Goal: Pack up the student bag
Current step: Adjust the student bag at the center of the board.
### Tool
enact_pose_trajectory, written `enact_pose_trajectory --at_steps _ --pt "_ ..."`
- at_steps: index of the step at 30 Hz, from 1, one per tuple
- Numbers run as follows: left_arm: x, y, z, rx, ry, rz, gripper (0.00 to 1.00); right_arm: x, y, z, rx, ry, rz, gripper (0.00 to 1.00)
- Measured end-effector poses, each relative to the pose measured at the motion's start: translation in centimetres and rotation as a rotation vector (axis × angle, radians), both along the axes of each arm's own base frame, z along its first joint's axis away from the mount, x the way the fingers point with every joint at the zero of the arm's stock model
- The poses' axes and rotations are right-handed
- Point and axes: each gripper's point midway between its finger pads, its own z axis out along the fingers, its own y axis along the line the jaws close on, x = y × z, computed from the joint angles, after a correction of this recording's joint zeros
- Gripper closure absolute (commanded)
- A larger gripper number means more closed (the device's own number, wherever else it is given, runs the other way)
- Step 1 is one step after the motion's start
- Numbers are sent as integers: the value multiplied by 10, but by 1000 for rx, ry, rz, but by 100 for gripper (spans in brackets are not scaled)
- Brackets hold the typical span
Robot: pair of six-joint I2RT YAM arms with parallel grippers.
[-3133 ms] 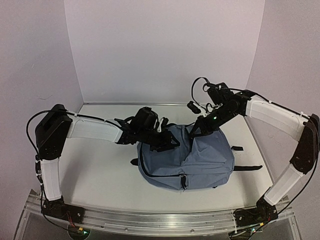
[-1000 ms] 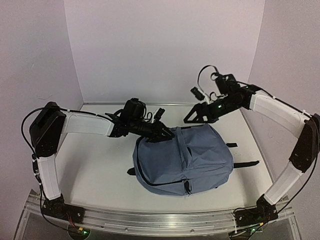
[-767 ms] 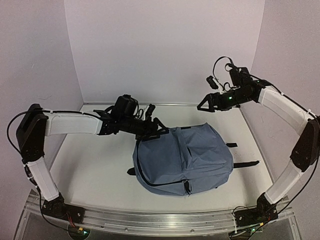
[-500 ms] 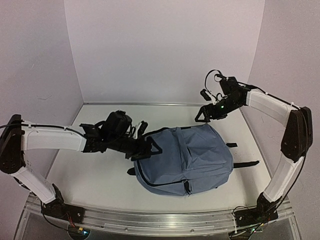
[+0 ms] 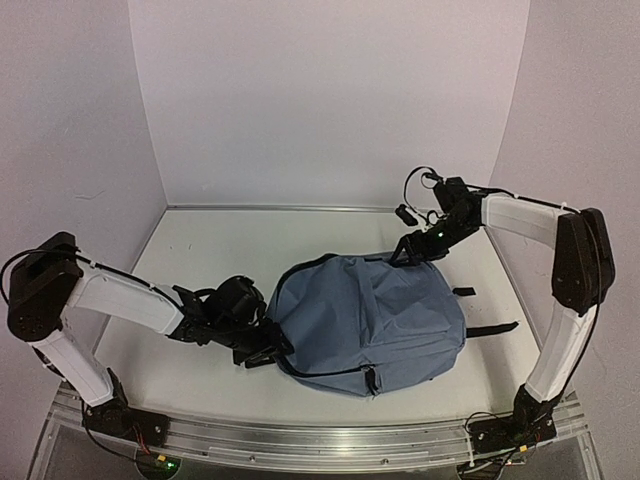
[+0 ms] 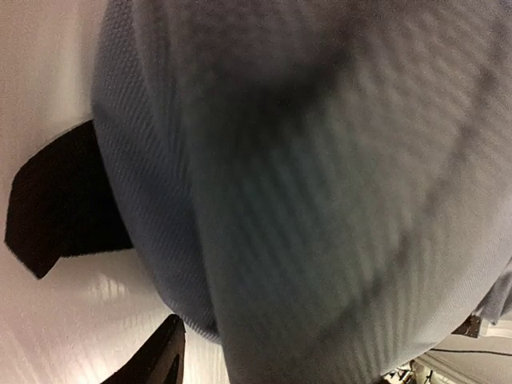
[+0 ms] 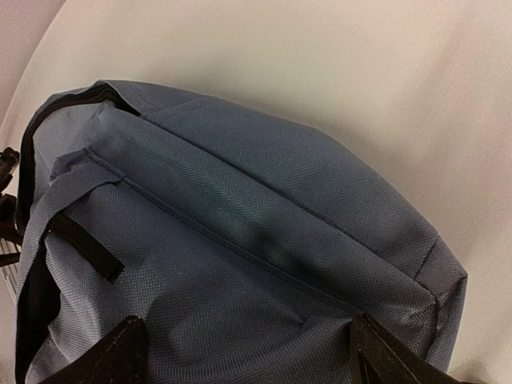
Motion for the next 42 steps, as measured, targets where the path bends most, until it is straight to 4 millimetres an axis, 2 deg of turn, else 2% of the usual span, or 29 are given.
enact_pose_trajectory --at_steps 3,5,7,13,15,19,21,23,25,27,30,33,37,42 --pt "14 -4 -3 -32 21 15 90 -9 1 -2 22 15 12 17" --pt "32 -2 1 -71 21 30 99 -20 -1 -2 34 35 18 18" --pt "55 4 6 -91 12 53 100 -32 -3 -2 47 61 22 19" --pt "146 14 13 -73 -36 64 99 -67 -1 -2 105 152 39 18" --pt "178 10 18 -68 -64 45 91 -81 8 1 119 171 67 17" --pt "247 -7 42 -62 -188 13 60 -117 38 13 157 212 176 13" --pt "269 -8 63 -72 -267 11 48 -129 47 21 184 233 207 12" --pt "278 -5 83 -74 -332 4 40 -136 51 29 207 238 227 11" --pt "275 -1 99 -67 -368 -3 31 -136 48 39 222 220 221 11" --pt "263 6 111 -54 -390 -11 25 -128 42 50 233 192 201 12" --pt "233 23 124 -42 -393 -11 22 -107 33 61 225 135 158 14" --pt "195 41 128 -39 -373 -7 22 -82 25 62 182 86 109 17" --pt "147 53 112 -42 -312 -8 23 -63 25 42 132 96 78 19" --pt "98 41 72 -63 -200 -50 37 -64 26 12 117 179 67 22"
